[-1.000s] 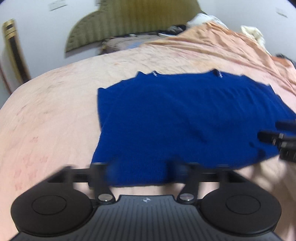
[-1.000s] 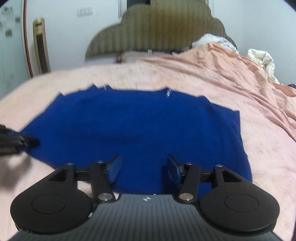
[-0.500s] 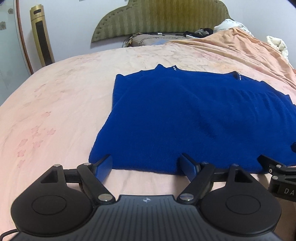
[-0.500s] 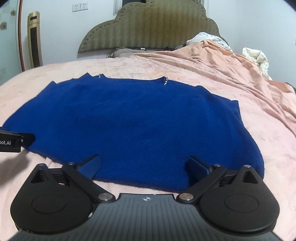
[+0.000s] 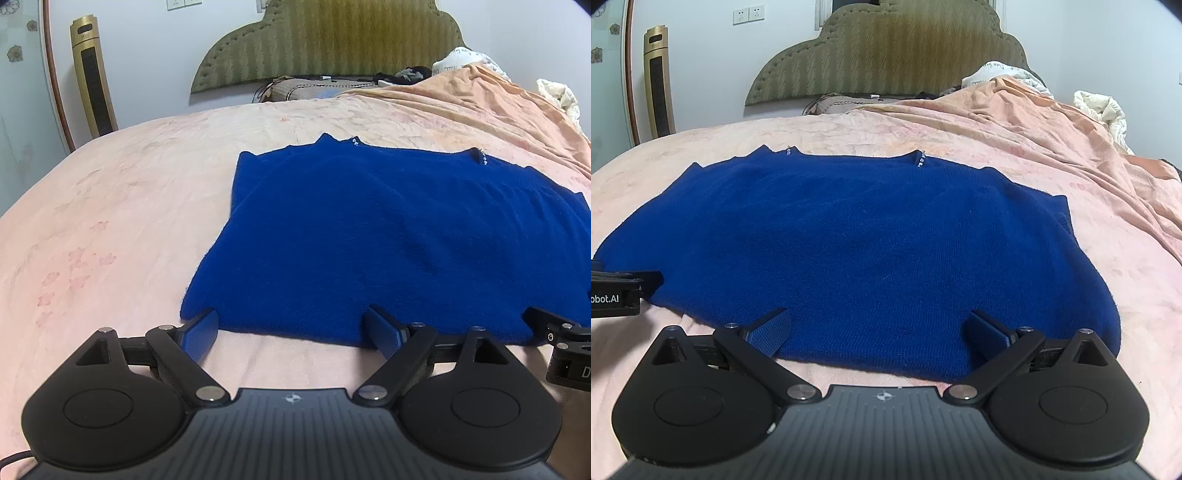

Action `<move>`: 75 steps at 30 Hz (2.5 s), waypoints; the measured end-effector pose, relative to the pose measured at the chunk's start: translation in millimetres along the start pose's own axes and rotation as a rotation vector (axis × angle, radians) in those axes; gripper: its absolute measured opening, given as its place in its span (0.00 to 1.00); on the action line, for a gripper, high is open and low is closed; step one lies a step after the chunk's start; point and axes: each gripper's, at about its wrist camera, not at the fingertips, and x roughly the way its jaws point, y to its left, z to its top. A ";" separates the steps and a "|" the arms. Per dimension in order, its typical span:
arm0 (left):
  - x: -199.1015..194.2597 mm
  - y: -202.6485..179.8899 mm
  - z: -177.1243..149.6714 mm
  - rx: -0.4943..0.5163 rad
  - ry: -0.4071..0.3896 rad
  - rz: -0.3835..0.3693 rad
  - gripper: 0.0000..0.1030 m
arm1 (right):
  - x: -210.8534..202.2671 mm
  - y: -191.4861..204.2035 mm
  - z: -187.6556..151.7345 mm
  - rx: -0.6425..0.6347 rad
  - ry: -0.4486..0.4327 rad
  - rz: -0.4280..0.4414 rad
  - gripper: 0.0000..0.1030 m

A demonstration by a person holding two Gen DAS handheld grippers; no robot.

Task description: Fold small clothes

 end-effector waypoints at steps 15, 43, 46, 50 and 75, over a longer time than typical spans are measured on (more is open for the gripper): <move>-0.6 1.9 -3.6 -0.010 -0.020 -0.005 0.85 | -0.1 -0.4 -0.2 0.003 0.001 0.004 1.00; -5.0 5.0 -1.6 0.007 -0.009 -0.024 0.85 | -0.2 -1.0 0.1 0.003 0.002 0.006 1.00; -13.9 9.0 4.6 0.056 -0.014 -0.035 0.86 | -0.4 -1.4 0.1 0.006 0.003 0.009 1.00; -24.4 20.0 25.8 0.084 -0.056 0.018 0.86 | -0.5 0.5 -1.0 0.013 0.010 0.011 1.00; 6.4 25.3 69.6 0.085 0.023 0.061 0.86 | -37.3 47.9 31.8 -0.133 -0.103 -0.020 0.98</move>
